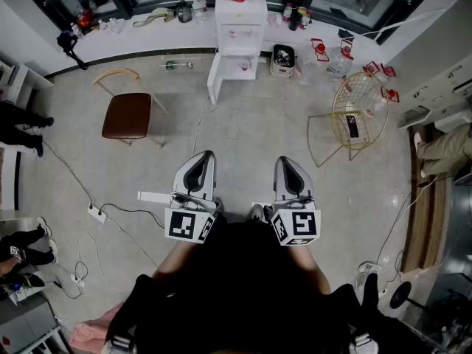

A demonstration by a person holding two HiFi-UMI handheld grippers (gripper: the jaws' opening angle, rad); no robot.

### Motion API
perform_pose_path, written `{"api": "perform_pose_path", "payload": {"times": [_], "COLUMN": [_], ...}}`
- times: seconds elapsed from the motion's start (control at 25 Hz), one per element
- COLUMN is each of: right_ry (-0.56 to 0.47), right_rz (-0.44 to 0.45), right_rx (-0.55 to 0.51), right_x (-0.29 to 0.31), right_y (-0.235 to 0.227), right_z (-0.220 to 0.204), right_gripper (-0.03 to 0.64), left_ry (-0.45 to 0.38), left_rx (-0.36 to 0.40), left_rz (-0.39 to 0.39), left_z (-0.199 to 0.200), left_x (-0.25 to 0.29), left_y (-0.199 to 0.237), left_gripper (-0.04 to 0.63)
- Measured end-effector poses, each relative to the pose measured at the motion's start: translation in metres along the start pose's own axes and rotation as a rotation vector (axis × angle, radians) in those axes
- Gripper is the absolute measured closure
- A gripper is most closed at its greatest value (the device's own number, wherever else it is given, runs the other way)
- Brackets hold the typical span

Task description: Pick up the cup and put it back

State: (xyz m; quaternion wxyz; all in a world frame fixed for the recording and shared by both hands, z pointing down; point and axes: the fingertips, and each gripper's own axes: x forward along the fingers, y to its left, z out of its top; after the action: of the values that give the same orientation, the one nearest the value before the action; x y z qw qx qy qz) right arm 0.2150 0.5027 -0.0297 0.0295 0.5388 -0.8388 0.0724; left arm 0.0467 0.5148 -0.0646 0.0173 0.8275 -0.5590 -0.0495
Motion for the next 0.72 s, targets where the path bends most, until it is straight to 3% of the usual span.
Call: {"api": "perform_pose_path", "payload": {"times": [0.44, 0.64, 0.68, 0.72], "right_ry": [-0.009, -0.067, -0.070, -0.066], "right_rz": [0.011, 0.011, 0.005, -0.002], "right_rx": [-0.014, 0.002, 0.001, -0.001], "right_x": [0.003, 0.000, 0.000, 0.001], "right_y": [0.002, 0.004, 0.004, 0.005], "right_z": [0.004, 0.014, 0.014, 0.013], "right_gripper": [0.623, 0.621, 0.593, 0.509], "left_ry": [-0.004, -0.014, -0.014, -0.012], "left_rx": [-0.003, -0.006, -0.006, -0.006], "left_rz": [-0.010, -0.021, -0.022, -0.023], "left_z": [0.001, 0.004, 0.004, 0.003], "left_x": [0.004, 0.004, 0.003, 0.002], "left_y": [-0.001, -0.001, -0.001, 0.000], "left_gripper": [0.588, 0.588, 0.588, 0.588]}}
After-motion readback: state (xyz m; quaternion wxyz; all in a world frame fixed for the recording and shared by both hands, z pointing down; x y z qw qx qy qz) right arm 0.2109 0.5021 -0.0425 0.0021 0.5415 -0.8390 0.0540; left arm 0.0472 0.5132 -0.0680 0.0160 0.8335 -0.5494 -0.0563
